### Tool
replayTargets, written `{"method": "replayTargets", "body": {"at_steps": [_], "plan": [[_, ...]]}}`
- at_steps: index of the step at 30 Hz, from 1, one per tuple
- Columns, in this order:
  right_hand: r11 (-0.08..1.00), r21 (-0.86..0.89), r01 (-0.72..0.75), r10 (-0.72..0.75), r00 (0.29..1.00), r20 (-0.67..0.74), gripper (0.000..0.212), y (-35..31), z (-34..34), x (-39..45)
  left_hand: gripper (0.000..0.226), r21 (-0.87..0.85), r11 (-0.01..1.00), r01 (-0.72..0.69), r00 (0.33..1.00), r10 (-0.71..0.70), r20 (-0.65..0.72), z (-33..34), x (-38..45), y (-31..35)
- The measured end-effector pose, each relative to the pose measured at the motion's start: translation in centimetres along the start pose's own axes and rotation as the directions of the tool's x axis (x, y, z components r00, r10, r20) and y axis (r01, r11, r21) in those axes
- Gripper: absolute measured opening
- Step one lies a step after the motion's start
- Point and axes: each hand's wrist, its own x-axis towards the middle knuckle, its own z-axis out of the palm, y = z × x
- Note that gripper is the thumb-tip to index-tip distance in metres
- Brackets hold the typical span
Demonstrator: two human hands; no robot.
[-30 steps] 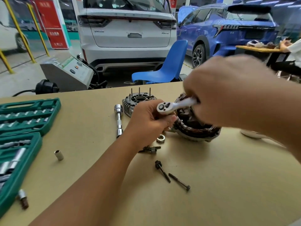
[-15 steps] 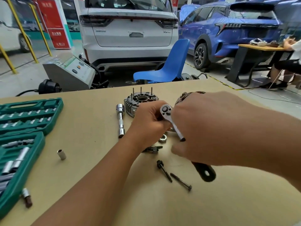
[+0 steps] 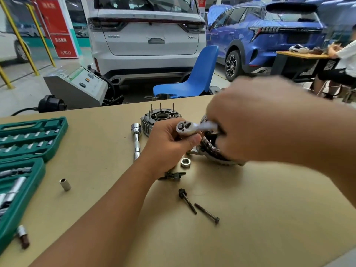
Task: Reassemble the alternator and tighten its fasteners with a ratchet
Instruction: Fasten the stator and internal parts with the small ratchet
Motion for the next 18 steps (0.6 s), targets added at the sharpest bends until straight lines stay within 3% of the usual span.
{"method": "replayTargets", "body": {"at_steps": [3,7,12,14,16,18], "plan": [[0.995,0.093,0.038,-0.047,0.994,0.097,0.017,-0.2,0.4,0.4,0.028,0.036,0.999,-0.029,0.999,0.029,-0.016,0.4,0.0,0.1],[0.995,-0.018,-0.094,0.092,0.992,-0.089,0.012,0.3,-0.5,0.1,0.012,0.020,1.000,0.005,1.000,-0.005,-0.006,0.1,-0.1,0.1],[0.987,0.130,0.093,-0.118,0.973,0.198,0.011,-2.4,0.7,0.3,0.005,0.093,0.993,-0.072,0.997,0.075,-0.027,0.3,-0.1,0.2],[0.966,0.253,0.051,-0.098,0.979,0.177,0.013,-0.7,0.3,0.3,0.017,0.147,0.989,-0.005,0.996,0.019,-0.090,0.6,-0.5,0.0],[0.858,0.513,0.005,-0.037,0.998,0.051,0.008,2.3,0.4,-0.2,0.026,0.333,0.941,0.051,0.988,0.000,-0.153,0.8,-0.9,-0.3],[0.572,0.819,0.043,0.066,0.993,-0.098,0.007,4.9,0.9,-0.6,0.027,0.513,0.856,0.057,0.989,0.023,-0.148,1.3,-1.0,-0.3]]}}
